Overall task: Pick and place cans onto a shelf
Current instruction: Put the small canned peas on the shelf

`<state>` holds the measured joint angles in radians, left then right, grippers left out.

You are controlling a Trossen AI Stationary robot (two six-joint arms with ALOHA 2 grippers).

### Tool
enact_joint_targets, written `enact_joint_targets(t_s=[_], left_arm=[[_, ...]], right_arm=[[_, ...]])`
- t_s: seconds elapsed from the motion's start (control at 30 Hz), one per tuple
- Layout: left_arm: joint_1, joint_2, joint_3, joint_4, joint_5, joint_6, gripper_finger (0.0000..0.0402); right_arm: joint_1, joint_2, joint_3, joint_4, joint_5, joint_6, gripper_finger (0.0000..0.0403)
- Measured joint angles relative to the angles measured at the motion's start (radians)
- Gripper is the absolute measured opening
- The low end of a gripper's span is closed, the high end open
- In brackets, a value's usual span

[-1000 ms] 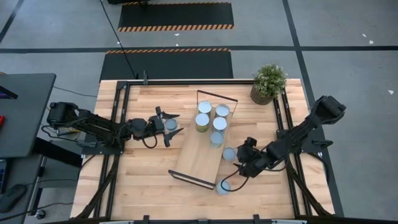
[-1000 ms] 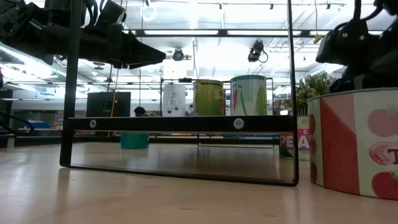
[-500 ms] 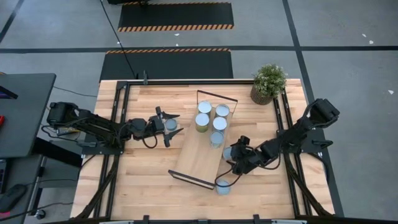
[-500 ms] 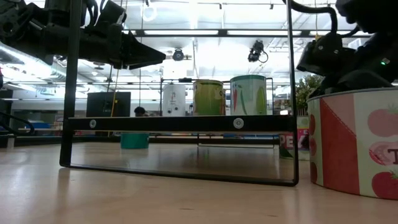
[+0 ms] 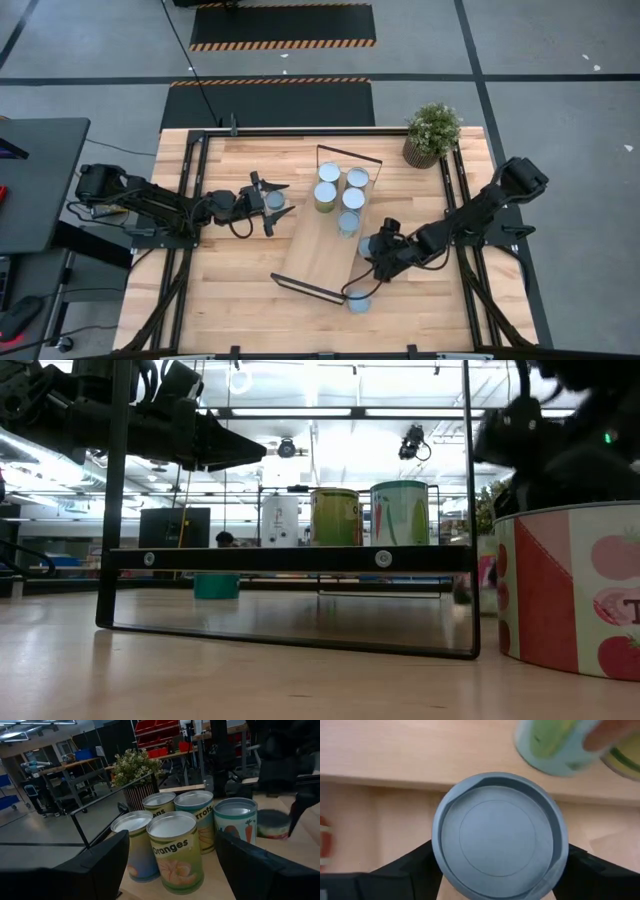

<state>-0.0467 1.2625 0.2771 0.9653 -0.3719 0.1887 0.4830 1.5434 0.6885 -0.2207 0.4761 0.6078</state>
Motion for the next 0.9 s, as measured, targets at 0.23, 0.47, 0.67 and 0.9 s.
enact_joint_targets(t_s=[0.23, 0.47, 0.67, 0.9], left_arm=[[0.0, 0.0, 0.0, 0.001, 0.0, 0.0, 0.0297], [0.0, 0.0, 0.0, 0.001, 0.0, 0.0, 0.0297], [0.0, 0.0, 0.0, 0.002, 0.0, 0.0, 0.0297], [0.0, 0.0, 0.0, 0.001, 0.0, 0.0, 0.0297]], right_arm=[[0.044, -0.01, 0.176, -0.153, -0.007, -0.023, 0.0305], [0.067, 0.015, 0.157, 0.029, 0.156, -0.01, 0.0307], [0.067, 0.111, 0.147, 0.202, 0.172, -0.007, 0.0307], [0.074, 0.197, 0.223, 0.201, 0.297, 0.078, 0.0307]])
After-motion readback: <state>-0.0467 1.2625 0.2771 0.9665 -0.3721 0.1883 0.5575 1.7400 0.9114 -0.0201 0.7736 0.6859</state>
